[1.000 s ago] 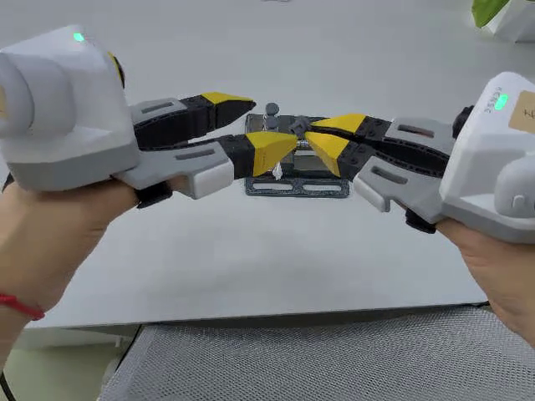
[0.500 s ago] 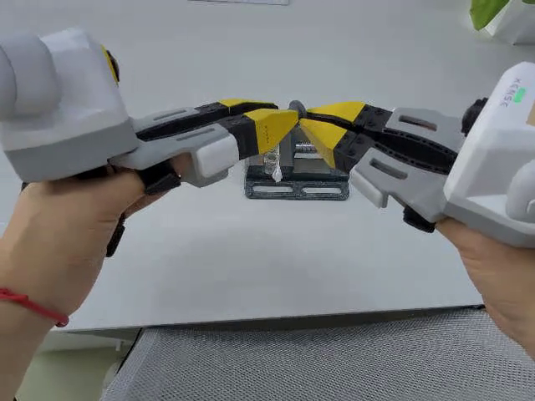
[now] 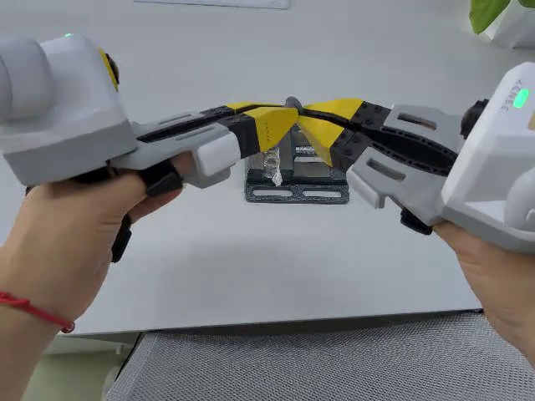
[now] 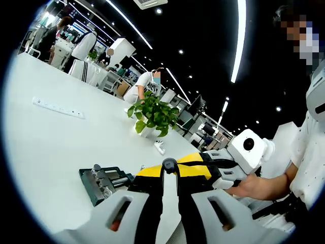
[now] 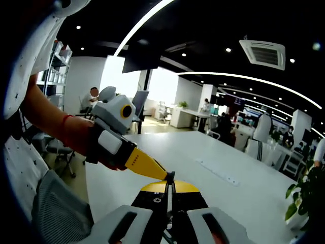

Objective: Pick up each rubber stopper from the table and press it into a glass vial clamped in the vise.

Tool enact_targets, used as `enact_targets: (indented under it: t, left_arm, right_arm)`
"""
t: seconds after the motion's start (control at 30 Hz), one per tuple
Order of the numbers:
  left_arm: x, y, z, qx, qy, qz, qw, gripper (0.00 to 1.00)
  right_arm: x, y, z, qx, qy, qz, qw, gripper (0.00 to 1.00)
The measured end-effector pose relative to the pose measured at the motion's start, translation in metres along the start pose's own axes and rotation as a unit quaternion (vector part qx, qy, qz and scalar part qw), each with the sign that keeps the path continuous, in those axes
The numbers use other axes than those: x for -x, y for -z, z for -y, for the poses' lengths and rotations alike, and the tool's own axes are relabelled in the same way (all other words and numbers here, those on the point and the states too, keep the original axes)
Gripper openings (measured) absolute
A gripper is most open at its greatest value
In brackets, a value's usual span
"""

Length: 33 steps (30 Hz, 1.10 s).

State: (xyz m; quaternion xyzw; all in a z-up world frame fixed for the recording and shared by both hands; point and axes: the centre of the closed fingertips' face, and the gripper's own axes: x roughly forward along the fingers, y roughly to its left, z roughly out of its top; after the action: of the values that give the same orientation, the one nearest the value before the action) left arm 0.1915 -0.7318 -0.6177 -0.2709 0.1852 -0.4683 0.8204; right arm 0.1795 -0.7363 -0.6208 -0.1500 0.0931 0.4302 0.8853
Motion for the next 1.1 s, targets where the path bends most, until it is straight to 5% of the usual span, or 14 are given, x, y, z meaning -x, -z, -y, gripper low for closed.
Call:
enact_targets:
  t: [0.53,1.1]
  left_arm:
    - [0.006,-0.009,-0.011,0.030,0.009,0.017,0.9994,0.05]
    - [0.005,-0.006,0.000,0.027,0.030,0.005,0.9992,0.04]
  right_arm:
    - [0.000,-0.004,0.003,-0.004,0.005,0.006,1.0000,0.00]
    - [0.004,-0.005,-0.002,-0.005,-0.014,0.007,0.9999,0.00]
